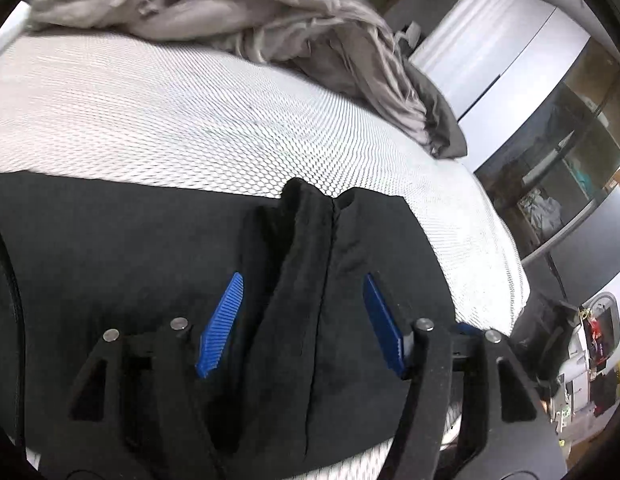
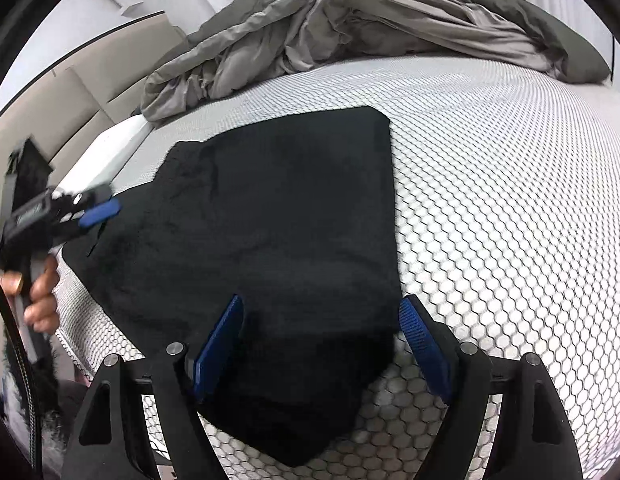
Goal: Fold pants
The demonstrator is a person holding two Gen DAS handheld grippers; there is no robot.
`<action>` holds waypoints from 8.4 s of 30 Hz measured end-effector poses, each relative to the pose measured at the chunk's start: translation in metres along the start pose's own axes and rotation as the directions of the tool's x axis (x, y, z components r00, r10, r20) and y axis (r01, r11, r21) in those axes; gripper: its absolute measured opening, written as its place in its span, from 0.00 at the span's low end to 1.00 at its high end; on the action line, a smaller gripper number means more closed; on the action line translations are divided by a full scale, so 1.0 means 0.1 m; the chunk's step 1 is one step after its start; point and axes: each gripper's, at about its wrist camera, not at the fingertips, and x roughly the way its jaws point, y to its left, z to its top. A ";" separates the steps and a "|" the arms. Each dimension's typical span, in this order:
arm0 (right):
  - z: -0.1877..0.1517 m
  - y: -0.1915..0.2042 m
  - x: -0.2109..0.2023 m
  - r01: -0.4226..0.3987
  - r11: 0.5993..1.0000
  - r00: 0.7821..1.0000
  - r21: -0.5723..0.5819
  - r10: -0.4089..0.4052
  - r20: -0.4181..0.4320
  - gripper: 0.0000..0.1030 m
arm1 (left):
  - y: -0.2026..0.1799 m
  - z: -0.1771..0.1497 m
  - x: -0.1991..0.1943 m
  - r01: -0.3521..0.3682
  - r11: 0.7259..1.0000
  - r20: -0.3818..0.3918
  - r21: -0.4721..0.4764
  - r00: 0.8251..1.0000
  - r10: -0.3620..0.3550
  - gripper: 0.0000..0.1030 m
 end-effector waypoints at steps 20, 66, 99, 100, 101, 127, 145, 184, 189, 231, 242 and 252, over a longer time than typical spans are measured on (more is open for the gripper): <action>0.08 -0.06 0.20 -0.018 0.999 1.000 0.031 0.019 -0.025 0.80 | 0.33 0.02 0.30 -0.152 0.985 -0.053 -0.082 0.988 0.148 0.29; -0.22 -0.41 -0.09 -0.358 0.882 0.932 0.307 0.356 0.064 0.30 | -1.94 -0.49 1.21 -0.005 0.958 -0.217 0.288 0.974 0.070 0.63; 0.24 -0.32 0.33 -0.320 0.896 0.945 0.308 0.325 0.036 0.34 | -1.83 -1.06 0.49 0.113 0.910 -0.168 0.400 0.985 -0.049 0.68; 0.23 -0.33 0.34 -0.330 0.889 0.941 0.317 0.335 0.043 0.34 | -1.85 -1.06 0.52 0.116 0.911 -0.171 0.396 0.984 -0.051 0.68; 0.24 -0.34 0.32 -0.332 0.887 0.941 0.321 0.334 0.050 0.33 | -1.87 -1.06 0.57 0.109 0.915 -0.165 0.387 0.985 -0.047 0.68; -0.22 -0.26 0.15 -0.321 0.934 0.945 0.154 0.326 -0.008 0.04 | -1.79 -0.54 1.24 -0.090 0.969 -0.133 0.231 0.983 0.123 0.76; -0.37 -0.53 -0.02 -0.287 0.930 0.957 0.229 0.270 0.101 0.51 | -2.03 -1.63 0.61 -0.060 0.763 -0.114 0.644 0.978 0.173 0.80; -0.03 0.59 0.77 0.108 0.928 0.994 -0.357 -0.102 0.037 0.57 | -0.41 -0.96 0.08 -0.127 0.867 -0.050 0.483 0.984 0.172 0.56; 0.02 0.21 0.55 0.144 0.965 0.989 -0.219 -0.133 0.065 0.55 | -0.42 -0.93 -0.15 -0.147 0.872 -0.001 0.467 0.986 0.167 0.56; 0.47 0.37 0.78 0.251 0.953 0.968 -0.170 -0.249 0.029 0.55 | -0.09 -0.20 0.06 -0.140 0.891 -0.080 0.432 0.978 0.192 0.41; 0.81 1.10 1.46 0.165 0.934 0.983 -0.316 -0.183 -0.029 0.56 | 0.00 0.06 0.48 -0.136 0.932 -0.077 0.337 0.982 0.171 0.38; 0.86 0.68 1.12 0.286 0.952 0.958 -0.111 -0.286 0.022 0.56 | -0.03 0.13 0.17 -0.183 0.919 -0.032 0.349 0.978 0.208 0.38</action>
